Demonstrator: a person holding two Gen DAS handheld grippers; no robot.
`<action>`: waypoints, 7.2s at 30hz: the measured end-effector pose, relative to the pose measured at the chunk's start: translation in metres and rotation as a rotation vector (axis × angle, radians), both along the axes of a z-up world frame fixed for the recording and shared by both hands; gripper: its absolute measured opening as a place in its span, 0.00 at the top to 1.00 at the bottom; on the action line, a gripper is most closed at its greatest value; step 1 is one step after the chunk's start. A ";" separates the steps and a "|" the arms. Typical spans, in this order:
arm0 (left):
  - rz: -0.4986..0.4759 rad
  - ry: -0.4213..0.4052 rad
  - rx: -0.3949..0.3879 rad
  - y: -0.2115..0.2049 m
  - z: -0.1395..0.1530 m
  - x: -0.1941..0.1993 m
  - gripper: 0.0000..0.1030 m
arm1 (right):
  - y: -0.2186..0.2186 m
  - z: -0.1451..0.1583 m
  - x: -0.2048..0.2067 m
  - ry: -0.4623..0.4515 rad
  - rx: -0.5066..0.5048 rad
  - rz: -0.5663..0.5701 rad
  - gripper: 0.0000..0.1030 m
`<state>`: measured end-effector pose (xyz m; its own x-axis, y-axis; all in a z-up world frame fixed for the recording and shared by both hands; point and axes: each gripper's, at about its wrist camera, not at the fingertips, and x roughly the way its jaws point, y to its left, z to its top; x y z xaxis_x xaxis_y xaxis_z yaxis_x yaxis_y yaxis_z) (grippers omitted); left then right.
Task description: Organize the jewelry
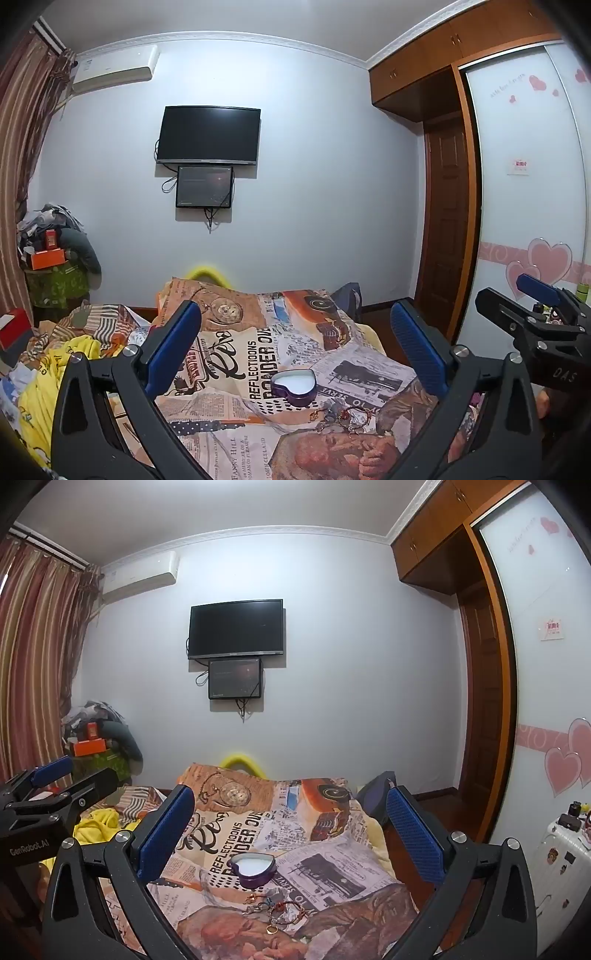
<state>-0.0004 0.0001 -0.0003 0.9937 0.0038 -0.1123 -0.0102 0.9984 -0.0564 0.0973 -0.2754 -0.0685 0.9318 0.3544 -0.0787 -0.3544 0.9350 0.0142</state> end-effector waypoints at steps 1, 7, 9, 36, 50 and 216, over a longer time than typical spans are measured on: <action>0.003 0.002 -0.002 0.000 0.000 0.000 0.00 | 0.000 0.000 0.000 -0.007 0.003 0.001 0.00; -0.001 0.019 -0.007 -0.003 -0.002 0.002 0.00 | 0.000 0.000 0.000 -0.004 0.003 0.000 0.00; 0.003 0.028 -0.009 -0.001 -0.002 0.005 0.00 | 0.000 0.000 -0.001 -0.004 0.001 0.001 0.00; 0.000 0.048 -0.017 0.004 -0.006 0.005 0.00 | 0.009 -0.001 -0.006 0.007 0.000 0.003 0.00; -0.005 0.058 -0.018 0.004 -0.006 0.008 0.00 | 0.008 -0.002 -0.003 0.014 0.000 0.005 0.00; -0.281 0.641 -0.036 0.023 -0.132 0.178 0.92 | 0.066 -0.102 0.131 0.495 -0.256 0.237 0.84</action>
<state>0.1779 0.0235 -0.1321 0.6941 -0.2580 -0.6720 0.2052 0.9657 -0.1588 0.2282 -0.2095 -0.1704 0.6606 0.4608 -0.5926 -0.5627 0.8265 0.0155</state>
